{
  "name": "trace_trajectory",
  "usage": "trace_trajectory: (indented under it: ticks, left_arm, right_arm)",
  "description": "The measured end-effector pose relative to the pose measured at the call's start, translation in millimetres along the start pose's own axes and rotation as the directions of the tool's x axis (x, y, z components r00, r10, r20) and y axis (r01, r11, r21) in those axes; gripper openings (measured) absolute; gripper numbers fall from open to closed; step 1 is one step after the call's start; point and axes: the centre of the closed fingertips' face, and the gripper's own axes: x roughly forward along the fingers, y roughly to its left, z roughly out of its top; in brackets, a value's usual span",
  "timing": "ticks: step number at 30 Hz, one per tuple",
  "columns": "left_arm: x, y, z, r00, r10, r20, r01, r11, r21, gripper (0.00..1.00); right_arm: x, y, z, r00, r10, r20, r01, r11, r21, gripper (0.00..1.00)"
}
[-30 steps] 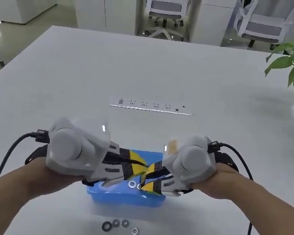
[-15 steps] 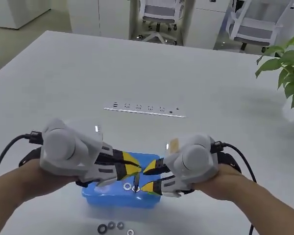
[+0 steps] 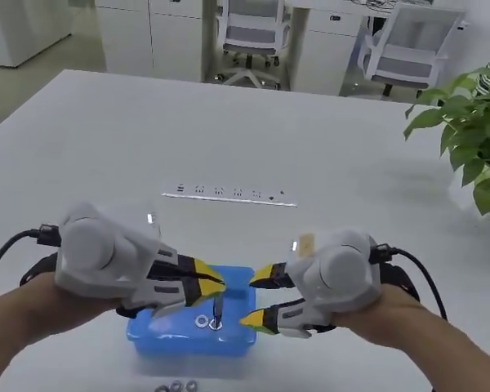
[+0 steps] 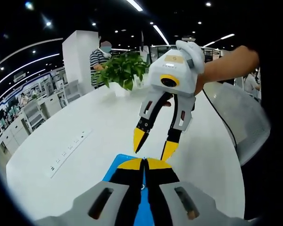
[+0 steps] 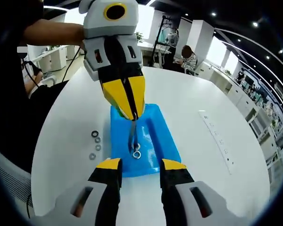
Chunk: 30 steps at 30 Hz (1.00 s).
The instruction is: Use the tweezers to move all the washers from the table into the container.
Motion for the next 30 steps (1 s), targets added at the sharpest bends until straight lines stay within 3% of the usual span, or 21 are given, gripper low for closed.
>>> trace_trajectory:
  ticks: [11,30]
  left_arm:
    - [-11.3,-5.8,7.5,0.9995,0.016,-0.026,-0.016,1.0,0.019,0.05]
    - [-30.0,-10.5,27.6,0.9975,0.059,-0.039,-0.059,0.998,-0.002,0.05]
  right_arm:
    - [-16.1,8.9,0.6,0.9989,-0.036,0.028,0.035,0.998,0.059,0.45]
    - [-24.6,38.8,-6.1,0.9968,-0.029,0.074,0.015,0.984,0.175,0.7]
